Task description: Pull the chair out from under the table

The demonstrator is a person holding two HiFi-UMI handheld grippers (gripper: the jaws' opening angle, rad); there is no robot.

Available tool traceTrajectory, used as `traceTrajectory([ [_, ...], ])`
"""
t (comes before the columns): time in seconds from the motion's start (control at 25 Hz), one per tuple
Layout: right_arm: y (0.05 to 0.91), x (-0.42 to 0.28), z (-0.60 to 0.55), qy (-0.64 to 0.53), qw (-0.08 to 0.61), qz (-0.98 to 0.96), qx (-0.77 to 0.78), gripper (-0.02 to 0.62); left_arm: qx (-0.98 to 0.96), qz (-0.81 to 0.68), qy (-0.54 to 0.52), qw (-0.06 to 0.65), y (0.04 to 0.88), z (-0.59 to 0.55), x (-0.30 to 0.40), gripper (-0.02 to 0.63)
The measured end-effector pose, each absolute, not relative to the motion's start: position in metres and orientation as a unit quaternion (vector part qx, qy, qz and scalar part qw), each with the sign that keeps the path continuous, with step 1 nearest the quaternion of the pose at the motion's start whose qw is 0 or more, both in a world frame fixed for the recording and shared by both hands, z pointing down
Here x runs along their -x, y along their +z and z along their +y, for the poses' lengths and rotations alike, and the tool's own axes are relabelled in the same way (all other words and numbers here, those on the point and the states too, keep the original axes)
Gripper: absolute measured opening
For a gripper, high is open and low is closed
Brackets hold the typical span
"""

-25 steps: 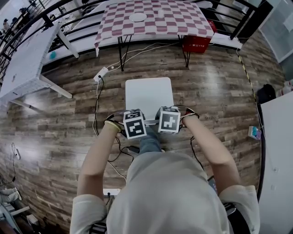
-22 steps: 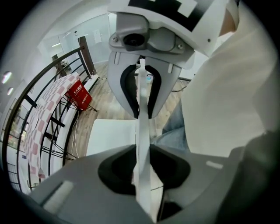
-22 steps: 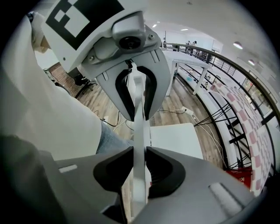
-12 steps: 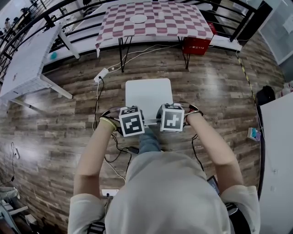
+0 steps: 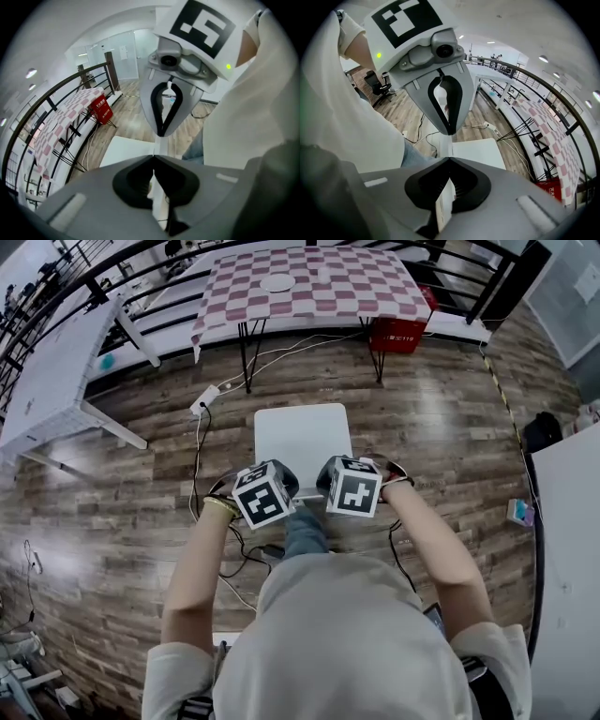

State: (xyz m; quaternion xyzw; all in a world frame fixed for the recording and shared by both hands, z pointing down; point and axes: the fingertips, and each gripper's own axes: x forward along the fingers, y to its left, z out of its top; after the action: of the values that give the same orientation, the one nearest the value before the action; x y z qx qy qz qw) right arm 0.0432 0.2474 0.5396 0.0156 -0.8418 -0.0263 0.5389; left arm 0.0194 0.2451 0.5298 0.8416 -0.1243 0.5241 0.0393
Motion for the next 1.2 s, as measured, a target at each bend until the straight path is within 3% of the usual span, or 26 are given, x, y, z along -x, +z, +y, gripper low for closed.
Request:
traceTrajectory([
  [0.76, 0.510, -0.052, 0.163, 0.203, 0.290, -0.876, -0.327, -0.001, -0.832, -0.448, 0.271, 0.182, 0.500, 0.161, -0.007, 0.011],
  [1.2, 0.493, -0.064, 0.138, 0.279, 0.171, -0.841, -0.431, -0.001, -0.802, -0.531, 0.162, 0.223, 0.477, 0.137, -0.001, 0.011],
])
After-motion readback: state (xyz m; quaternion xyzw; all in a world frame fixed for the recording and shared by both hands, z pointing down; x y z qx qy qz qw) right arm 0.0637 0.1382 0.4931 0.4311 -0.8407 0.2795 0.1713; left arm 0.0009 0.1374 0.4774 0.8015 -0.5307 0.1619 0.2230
